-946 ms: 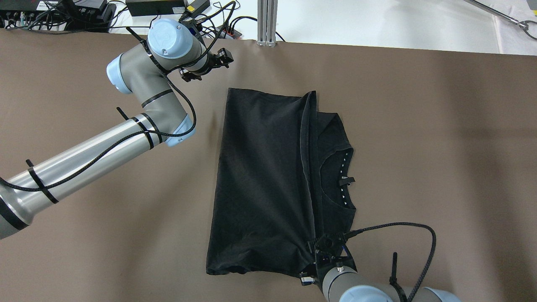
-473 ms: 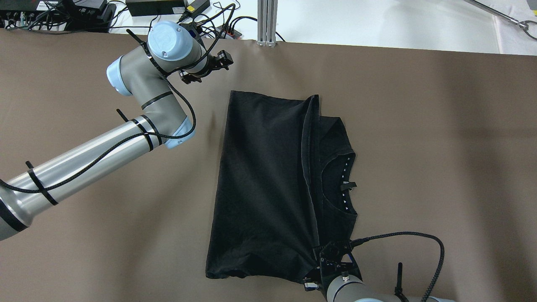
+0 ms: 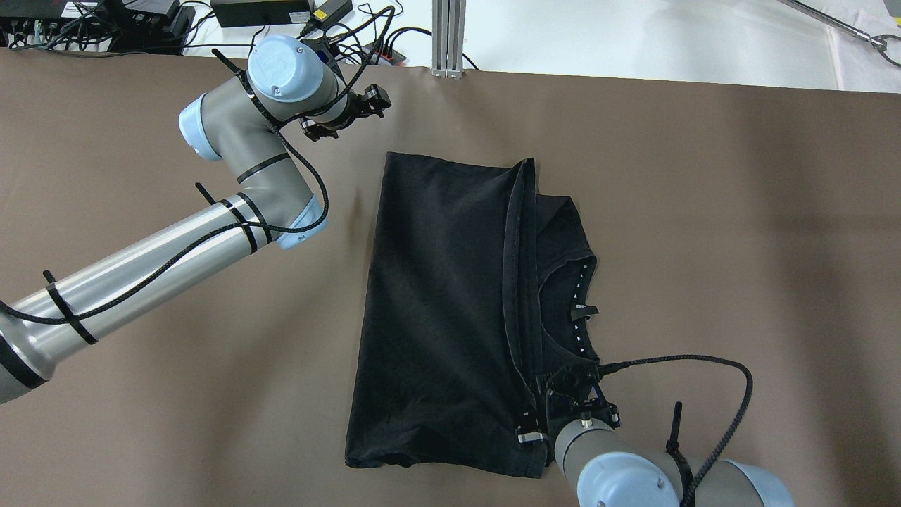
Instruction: Fold clothes
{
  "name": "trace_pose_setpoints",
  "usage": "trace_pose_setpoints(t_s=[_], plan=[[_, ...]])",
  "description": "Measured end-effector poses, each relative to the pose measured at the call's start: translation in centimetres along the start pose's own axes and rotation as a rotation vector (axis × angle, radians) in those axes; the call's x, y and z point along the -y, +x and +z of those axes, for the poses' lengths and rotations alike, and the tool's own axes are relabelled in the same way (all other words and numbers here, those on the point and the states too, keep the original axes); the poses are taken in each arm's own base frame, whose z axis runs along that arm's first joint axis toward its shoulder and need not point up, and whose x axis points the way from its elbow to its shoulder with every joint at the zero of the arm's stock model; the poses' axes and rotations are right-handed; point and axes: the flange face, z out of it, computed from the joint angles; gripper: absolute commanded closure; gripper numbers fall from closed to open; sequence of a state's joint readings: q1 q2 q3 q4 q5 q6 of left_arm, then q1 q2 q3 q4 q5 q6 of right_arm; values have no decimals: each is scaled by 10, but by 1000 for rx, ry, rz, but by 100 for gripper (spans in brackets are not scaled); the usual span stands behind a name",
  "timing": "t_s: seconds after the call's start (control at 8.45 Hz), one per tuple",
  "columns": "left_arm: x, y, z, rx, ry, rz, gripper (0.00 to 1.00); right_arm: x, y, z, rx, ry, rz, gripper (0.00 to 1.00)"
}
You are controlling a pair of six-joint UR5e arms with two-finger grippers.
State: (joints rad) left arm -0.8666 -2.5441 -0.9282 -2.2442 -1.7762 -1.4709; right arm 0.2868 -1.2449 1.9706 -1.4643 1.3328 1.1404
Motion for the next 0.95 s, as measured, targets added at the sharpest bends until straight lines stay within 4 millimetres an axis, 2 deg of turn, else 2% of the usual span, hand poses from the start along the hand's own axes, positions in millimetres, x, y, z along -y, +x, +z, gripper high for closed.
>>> trace_pose_setpoints(t_s=[0.24,0.59,0.95], plan=[[0,0,0,0,1,0,0,26,0,21,-30,6,-20,5],[0,0,0,0,2,-1,0,28,-3,50,-21,16,-20,5],[-2,-2,1,1,0,-8,0,27,-5,58,-17,17,-25,5]])
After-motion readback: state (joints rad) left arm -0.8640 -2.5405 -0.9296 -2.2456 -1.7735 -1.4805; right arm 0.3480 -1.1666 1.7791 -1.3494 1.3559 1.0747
